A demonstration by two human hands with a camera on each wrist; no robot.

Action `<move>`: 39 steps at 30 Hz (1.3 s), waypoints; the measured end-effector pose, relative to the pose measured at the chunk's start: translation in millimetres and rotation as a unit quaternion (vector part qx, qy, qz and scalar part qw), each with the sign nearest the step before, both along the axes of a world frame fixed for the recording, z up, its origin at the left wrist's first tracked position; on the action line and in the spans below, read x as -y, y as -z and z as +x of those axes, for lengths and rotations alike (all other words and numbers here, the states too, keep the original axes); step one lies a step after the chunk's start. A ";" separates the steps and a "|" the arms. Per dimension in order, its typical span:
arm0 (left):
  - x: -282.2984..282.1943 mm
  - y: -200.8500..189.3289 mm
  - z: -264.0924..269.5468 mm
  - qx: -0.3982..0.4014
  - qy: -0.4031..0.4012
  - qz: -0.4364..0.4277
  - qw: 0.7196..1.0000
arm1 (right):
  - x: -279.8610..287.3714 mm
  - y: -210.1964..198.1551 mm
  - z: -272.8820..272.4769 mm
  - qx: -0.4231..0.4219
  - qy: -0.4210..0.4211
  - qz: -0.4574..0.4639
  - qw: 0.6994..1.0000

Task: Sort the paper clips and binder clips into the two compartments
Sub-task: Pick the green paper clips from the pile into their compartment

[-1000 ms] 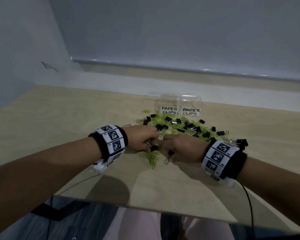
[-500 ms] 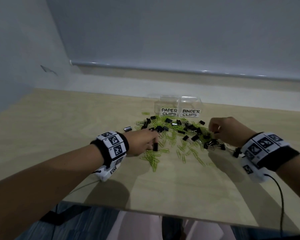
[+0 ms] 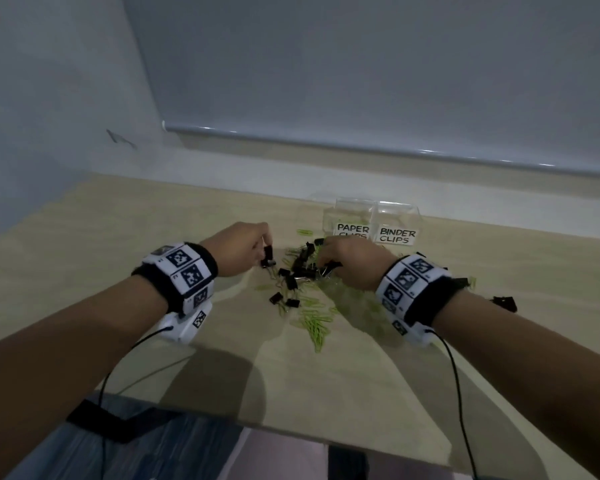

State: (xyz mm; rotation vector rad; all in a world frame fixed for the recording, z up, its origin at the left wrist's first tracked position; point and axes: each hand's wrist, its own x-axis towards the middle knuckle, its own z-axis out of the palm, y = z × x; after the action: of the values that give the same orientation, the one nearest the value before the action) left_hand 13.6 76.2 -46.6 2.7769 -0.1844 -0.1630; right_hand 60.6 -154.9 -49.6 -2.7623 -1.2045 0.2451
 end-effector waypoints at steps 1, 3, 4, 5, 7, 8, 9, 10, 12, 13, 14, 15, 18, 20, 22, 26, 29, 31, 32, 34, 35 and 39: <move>-2.6 0.6 -1.7 0.007 0.003 0.030 1.000 | -6.3 0.6 0.5 0.002 -0.010 -0.006 1.000; 1.8 2.3 -7.1 0.023 0.027 0.054 0.998 | -17.3 1.7 0.9 -0.002 -0.022 -0.015 1.000; 8.2 2.3 -11.2 0.020 0.039 0.042 0.998 | -22.0 3.3 1.0 -0.006 -0.024 -0.019 1.000; 15.1 3.8 -14.5 0.002 0.049 0.028 0.998 | -26.1 5.5 1.1 -0.009 -0.026 -0.021 0.999; 28.1 10.0 -18.5 -0.042 0.074 0.023 0.996 | -32.6 9.7 0.9 -0.013 -0.028 -0.021 0.999; 32.9 14.1 -19.0 -0.063 0.082 0.027 0.994 | -34.6 11.3 1.7 -0.016 -0.025 -0.022 0.999; 36.0 17.8 -18.5 -0.077 0.088 0.030 0.993 | -36.3 12.2 3.0 -0.019 -0.023 -0.025 0.999; 37.7 20.7 -17.6 -0.083 0.092 0.029 0.992 | -37.3 12.9 4.9 -0.022 -0.020 -0.030 0.999; 37.6 23.6 -15.3 -0.080 0.092 0.016 0.992 | -37.9 13.7 8.2 -0.022 -0.018 -0.036 0.999; 36.2 24.4 -14.7 -0.077 0.091 0.009 0.993 | -37.5 13.9 9.3 -0.019 -0.020 -0.035 0.999; 34.5 25.0 -14.5 -0.075 0.092 0.001 0.993 | -36.7 13.1 9.3 -0.018 -0.022 -0.032 0.999; 31.9 25.4 -14.5 -0.076 0.092 -0.007 0.993 | -35.9 11.4 9.0 -0.020 -0.022 -0.026 0.999; 20.8 23.7 -15.9 -0.090 0.091 -0.040 0.991 | -30.8 0.9 9.8 -0.048 -0.001 0.006 0.999; 7.3 19.3 -13.7 -0.088 0.065 -0.097 0.989 | -27.5 -9.3 15.9 -0.064 0.021 0.037 0.997; -10.0 14.2 -6.9 -0.058 0.024 -0.138 0.988 | -28.3 -19.9 26.1 -0.056 0.048 0.083 0.994; -34.7 10.5 6.1 0.015 -0.069 -0.056 0.996 | -41.0 -26.5 44.0 -0.026 0.070 0.107 0.991; -29.6 12.4 9.7 0.009 -0.059 0.039 0.997 | -49.0 -19.4 43.4 0.001 0.031 0.043 0.999; -14.3 12.0 9.1 0.017 -0.030 0.025 0.999 | -51.7 -12.8 34.9 -0.003 -0.008 0.025 1.000; -4.9 13.0 8.5 0.013 -0.020 0.009 1.000 | -52.8 -9.5 28.8 -0.014 -0.023 0.021 0.999; 12.9 18.2 7.0 -0.009 -0.013 -0.009 1.000 | -55.2 -1.9 18.1 -0.028 -0.037 0.006 0.999; 20.3 21.2 6.8 -0.020 -0.013 -0.001 1.000 | -56.0 1.8 15.2 -0.030 -0.035 -0.004 0.999; 35.5 26.2 10.6 -0.014 -0.012 0.041 0.999 | -56.2 7.6 14.2 -0.037 -0.010 -0.011 0.999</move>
State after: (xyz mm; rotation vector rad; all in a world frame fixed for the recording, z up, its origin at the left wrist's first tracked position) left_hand 24.2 40.8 -72.8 2.8555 -0.1392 -0.2074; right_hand 74.8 -98.6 -57.2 -2.7350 -1.2179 0.3603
